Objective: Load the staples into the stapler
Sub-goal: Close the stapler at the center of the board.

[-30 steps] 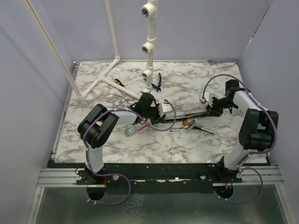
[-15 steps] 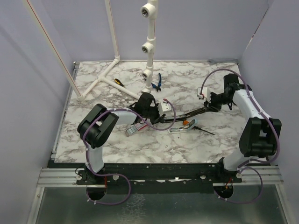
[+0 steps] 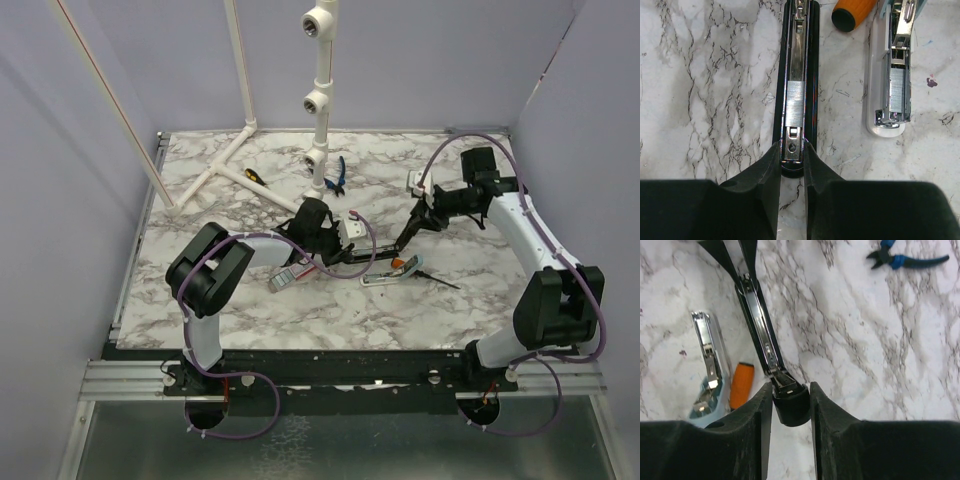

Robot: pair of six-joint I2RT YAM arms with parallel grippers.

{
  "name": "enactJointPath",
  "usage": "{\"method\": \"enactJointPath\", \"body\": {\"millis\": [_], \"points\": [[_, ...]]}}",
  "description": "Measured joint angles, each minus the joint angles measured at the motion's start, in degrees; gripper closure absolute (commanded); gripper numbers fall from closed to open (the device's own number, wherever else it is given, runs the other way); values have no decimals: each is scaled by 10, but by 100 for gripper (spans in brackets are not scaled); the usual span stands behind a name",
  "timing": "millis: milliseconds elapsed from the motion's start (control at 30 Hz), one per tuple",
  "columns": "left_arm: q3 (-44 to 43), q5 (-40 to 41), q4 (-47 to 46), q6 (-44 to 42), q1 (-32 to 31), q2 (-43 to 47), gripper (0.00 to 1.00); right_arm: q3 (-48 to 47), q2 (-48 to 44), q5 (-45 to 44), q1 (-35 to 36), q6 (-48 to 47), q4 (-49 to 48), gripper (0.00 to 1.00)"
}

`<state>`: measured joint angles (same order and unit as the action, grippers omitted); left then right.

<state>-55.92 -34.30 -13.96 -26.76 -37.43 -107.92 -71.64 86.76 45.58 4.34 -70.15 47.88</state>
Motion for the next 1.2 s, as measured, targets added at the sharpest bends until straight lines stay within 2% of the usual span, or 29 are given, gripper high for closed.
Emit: {"method": "enactJointPath", "body": {"millis": [500, 1200], "points": [[0, 0, -1, 2, -1, 0, 100, 53, 0, 83, 61, 92, -130, 82], [14, -3, -38, 10, 0, 0, 100, 102, 0, 99, 104, 166, -243, 82]]}}
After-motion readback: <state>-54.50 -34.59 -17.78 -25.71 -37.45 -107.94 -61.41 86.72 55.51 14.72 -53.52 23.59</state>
